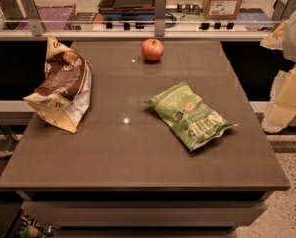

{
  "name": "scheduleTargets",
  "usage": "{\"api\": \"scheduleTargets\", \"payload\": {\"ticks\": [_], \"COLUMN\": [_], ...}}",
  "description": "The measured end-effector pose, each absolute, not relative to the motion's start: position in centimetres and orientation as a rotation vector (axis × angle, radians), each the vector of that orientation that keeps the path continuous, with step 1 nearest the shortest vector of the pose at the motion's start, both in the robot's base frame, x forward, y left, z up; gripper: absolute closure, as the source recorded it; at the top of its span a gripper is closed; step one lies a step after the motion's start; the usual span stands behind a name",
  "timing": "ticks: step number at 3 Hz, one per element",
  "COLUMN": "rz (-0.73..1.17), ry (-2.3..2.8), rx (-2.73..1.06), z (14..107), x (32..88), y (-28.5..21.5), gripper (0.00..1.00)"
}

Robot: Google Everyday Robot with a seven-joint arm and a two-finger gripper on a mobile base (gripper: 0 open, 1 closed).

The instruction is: Pick apple

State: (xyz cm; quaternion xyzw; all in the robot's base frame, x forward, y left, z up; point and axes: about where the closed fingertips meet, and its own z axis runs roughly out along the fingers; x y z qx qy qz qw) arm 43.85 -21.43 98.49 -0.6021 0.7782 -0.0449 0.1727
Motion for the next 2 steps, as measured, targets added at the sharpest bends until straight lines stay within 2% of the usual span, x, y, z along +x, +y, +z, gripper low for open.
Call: {"api": "scheduleTargets", "payload": {"ticks": [2], "rz": [-0.118], "ry": [2.224], "rx": [-1.604], "z": [99.5], "x": [45.7], "y": [-21.3], "gripper": [0.00]}}
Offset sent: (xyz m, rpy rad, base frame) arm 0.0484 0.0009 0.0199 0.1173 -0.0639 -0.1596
